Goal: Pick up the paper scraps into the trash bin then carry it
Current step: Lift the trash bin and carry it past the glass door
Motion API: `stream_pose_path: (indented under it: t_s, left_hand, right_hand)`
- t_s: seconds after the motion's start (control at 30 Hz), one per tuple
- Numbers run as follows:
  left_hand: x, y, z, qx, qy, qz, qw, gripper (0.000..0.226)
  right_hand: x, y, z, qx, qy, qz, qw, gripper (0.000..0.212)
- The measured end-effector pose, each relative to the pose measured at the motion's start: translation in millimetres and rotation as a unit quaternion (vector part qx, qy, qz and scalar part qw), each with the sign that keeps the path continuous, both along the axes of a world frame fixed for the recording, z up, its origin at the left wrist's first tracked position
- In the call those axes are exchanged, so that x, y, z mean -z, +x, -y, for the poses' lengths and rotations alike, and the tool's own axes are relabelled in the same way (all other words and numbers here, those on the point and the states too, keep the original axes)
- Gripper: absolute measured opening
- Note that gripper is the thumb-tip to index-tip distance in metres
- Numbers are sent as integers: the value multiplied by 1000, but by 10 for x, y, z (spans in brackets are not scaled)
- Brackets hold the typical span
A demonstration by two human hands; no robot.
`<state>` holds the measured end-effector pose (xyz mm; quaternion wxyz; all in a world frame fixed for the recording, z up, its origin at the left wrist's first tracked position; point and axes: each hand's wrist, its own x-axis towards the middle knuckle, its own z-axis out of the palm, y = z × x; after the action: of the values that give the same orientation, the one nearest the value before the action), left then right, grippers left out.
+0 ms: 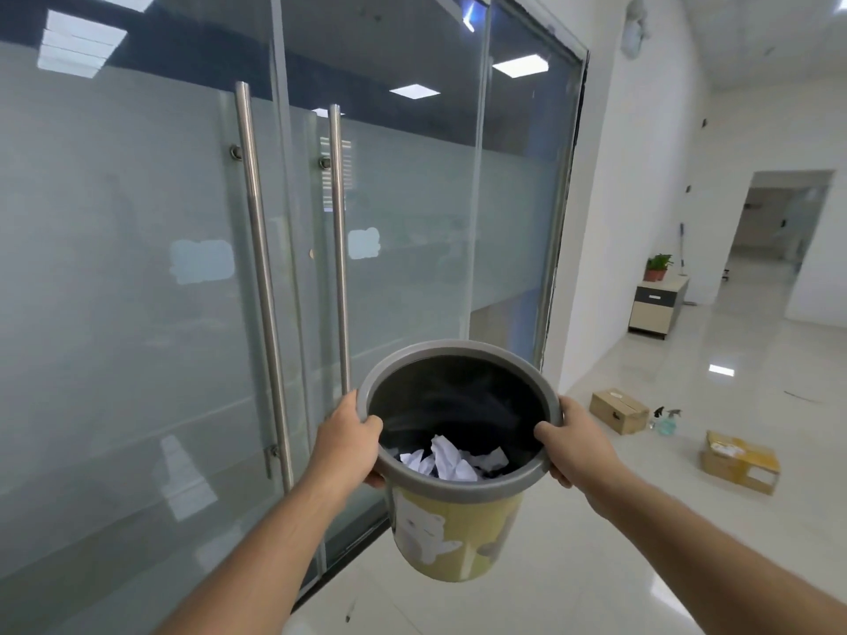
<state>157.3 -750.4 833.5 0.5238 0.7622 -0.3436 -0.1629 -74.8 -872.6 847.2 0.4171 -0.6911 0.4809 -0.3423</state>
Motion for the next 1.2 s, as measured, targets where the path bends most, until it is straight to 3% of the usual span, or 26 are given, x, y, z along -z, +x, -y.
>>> stream_pose_path:
  t_s: [0.7, 1.2]
  left_hand:
    - [282, 215, 2168, -21, 40, 3, 999, 33]
    - [420, 990, 2834, -11, 34, -13, 999, 33]
  right_hand:
    - [371, 314, 2275, -27, 6, 4, 1000, 36]
    - [562, 1140, 3109, -40, 19, -2, 999, 36]
